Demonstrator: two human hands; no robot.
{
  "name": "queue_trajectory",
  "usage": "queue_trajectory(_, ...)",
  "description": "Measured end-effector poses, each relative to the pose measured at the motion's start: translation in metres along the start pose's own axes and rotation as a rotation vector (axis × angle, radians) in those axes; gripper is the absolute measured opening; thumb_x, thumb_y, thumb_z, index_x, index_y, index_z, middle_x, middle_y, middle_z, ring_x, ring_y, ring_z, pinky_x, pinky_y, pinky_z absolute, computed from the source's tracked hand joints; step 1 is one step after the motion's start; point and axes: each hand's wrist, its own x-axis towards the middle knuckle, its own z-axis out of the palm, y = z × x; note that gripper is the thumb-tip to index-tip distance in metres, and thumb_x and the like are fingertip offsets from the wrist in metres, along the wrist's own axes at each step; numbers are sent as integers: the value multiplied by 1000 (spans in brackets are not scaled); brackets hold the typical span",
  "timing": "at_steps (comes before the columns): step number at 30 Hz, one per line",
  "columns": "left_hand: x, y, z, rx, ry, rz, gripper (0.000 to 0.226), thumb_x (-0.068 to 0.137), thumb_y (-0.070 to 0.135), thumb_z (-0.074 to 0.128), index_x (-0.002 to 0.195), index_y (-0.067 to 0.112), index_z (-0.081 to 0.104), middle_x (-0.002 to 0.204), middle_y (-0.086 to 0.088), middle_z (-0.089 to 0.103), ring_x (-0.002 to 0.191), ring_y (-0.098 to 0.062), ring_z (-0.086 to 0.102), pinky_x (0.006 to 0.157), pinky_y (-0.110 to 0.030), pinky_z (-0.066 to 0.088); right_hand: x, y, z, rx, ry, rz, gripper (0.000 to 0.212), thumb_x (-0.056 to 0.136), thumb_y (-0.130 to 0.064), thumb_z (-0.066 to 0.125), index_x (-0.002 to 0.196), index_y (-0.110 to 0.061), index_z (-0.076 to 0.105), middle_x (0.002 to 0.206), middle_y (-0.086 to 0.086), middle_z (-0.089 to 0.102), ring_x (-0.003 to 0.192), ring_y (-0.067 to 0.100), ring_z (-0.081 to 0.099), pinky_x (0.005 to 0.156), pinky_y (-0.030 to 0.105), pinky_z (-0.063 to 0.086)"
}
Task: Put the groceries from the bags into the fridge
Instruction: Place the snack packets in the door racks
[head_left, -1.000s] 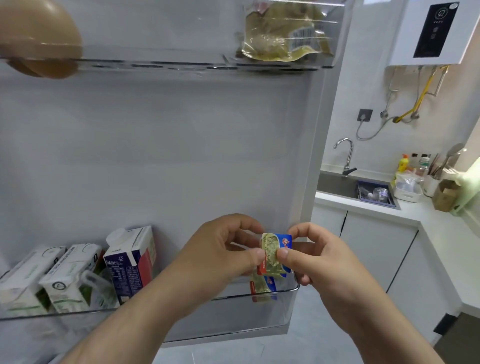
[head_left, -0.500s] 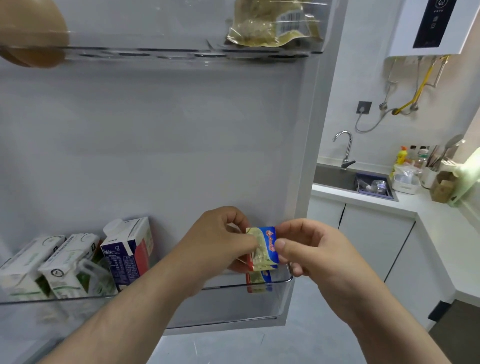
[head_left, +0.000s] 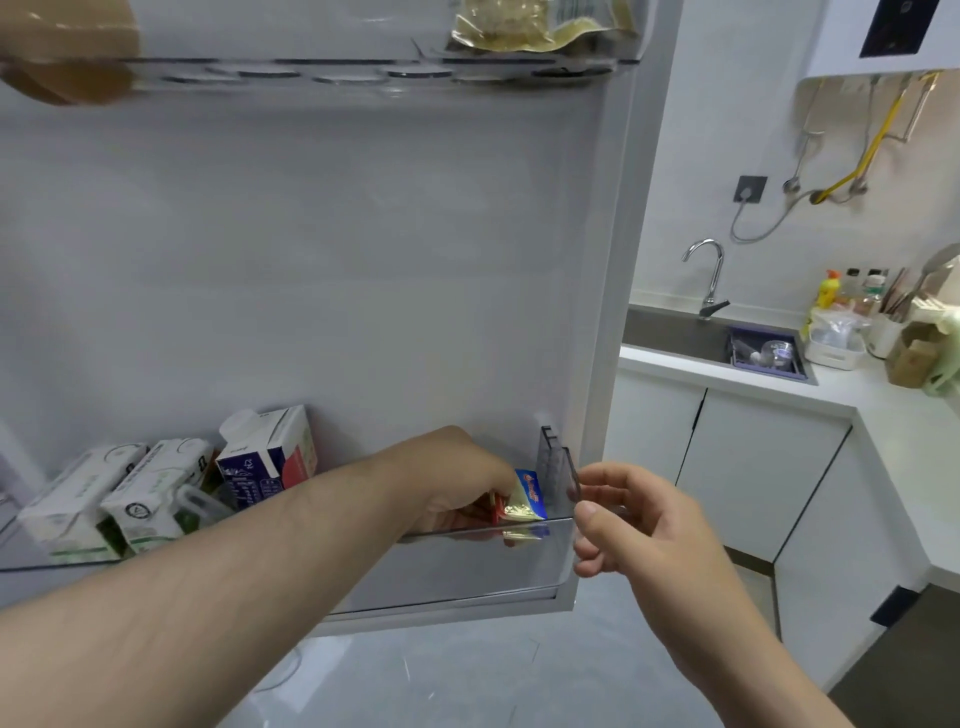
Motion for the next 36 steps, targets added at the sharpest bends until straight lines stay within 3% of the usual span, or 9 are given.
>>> queue_trajectory(5, 7, 1, 2, -45, 52, 5, 5, 85, -9, 56, 89, -8, 59, 88, -25, 68, 71, -29, 68, 70, -37, 59, 2, 3, -1, 47, 1, -34, 17, 89, -5, 62, 99, -18, 70, 86, 4, 72, 66, 10, 64, 59, 24, 53)
queue_trajectory(9, 9, -1, 3, -144, 27, 3, 23, 89, -8, 54, 111, -13, 58, 106, -28, 67, 72, -26, 69, 66, -36, 61, 3, 6, 2, 94, -5, -55, 23, 75, -23, 64, 96, -17, 70, 79, 4, 70, 64, 12, 63, 58, 25, 53)
queue_trajectory(13, 7, -1, 0, -255, -3, -15, 26, 88, -7, 57, 114, -12, 58, 111, -28, 67, 97, -35, 69, 84, -42, 57, 5, 7, 0, 114, -26, -56, 31, 70, -24, 59, 97, -14, 70, 81, 7, 71, 63, 10, 62, 58, 25, 53)
queue_trajectory(15, 4, -2, -2, -244, -14, -56, 25, 89, -3, 56, 113, -9, 58, 115, -30, 65, 93, -33, 69, 83, -38, 57, 5, 7, 0, 125, -34, -63, 30, 70, -23, 59, 95, -13, 71, 79, 9, 71, 62, 10, 62, 58, 26, 53)
queue_trajectory(18, -1, -1, -4, -315, -73, -140, 24, 91, -3, 48, 112, -11, 56, 113, -31, 64, 75, -32, 68, 65, -37, 61, 4, 8, 0, 137, -28, -67, 26, 70, -22, 59, 91, -12, 72, 80, 12, 71, 62, 12, 62, 58, 26, 53)
queue_trajectory(22, -1, 1, -7, -409, -90, -158, 29, 94, -1, 43, 117, -13, 54, 106, -28, 64, 74, -34, 67, 72, -42, 59, 3, 9, 0, 124, -22, -57, 26, 71, -21, 59, 91, -12, 72, 78, 13, 70, 63, 13, 62, 59, 26, 53)
queue_trajectory(27, -1, -2, -11, -441, -162, -151, 33, 90, -3, 41, 118, -14, 54, 114, -31, 64, 91, -37, 66, 91, -43, 54, 2, 8, -1, 63, -7, -46, 28, 71, -25, 59, 94, -16, 72, 83, 13, 72, 67, 17, 65, 65, 29, 55)
queue_trajectory(31, -2, 2, -12, -386, -160, -194, 11, 90, 3, 45, 89, -3, 54, 81, -24, 64, 50, -26, 65, 54, -28, 57, -2, 6, 0, 73, 30, -39, 26, 71, -25, 59, 91, -16, 73, 78, 11, 72, 66, 16, 66, 68, 33, 55)
queue_trajectory(36, -1, -1, -21, -433, -186, -173, 37, 87, 11, 43, 111, -11, 59, 103, -30, 67, 86, -37, 66, 89, -43, 53, -9, 4, 4, 93, 54, -42, 21, 71, -22, 59, 84, -18, 75, 76, 10, 72, 64, 15, 64, 68, 31, 56)
